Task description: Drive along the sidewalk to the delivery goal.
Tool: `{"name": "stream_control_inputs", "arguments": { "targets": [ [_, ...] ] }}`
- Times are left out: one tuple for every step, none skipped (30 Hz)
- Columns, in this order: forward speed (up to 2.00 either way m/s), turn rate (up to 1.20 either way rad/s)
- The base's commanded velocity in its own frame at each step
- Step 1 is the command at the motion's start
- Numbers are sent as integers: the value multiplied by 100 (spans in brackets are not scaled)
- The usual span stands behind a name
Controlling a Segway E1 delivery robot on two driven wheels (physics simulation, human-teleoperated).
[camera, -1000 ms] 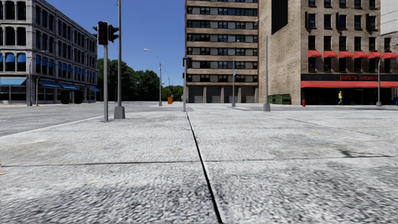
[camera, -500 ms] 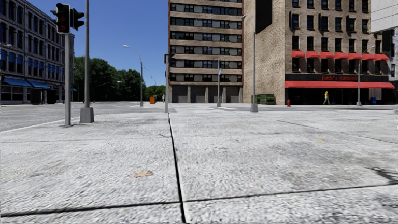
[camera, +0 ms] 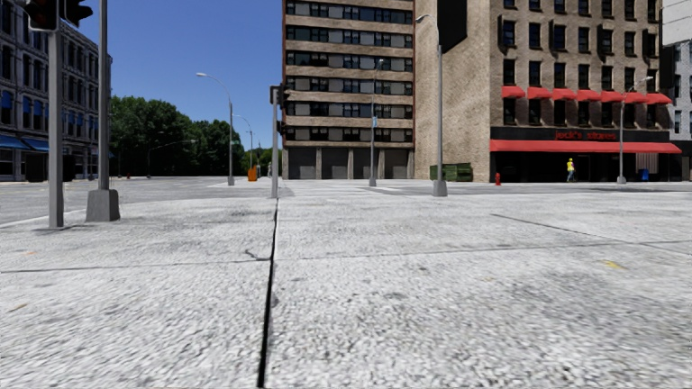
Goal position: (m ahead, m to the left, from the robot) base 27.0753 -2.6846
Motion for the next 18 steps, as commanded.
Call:
{"name": "stream_control_inputs", "arguments": {
  "targets": [
    [200, 0],
    [200, 0],
    [200, 0],
    [200, 0],
    [200, 0],
    [200, 0],
    [200, 0],
    [200, 0],
    [200, 0],
    [200, 0],
    [200, 0],
    [200, 0],
    [200, 0],
    [200, 0],
    [200, 0],
    [200, 0],
    [200, 0],
    [200, 0]
  ]
}}
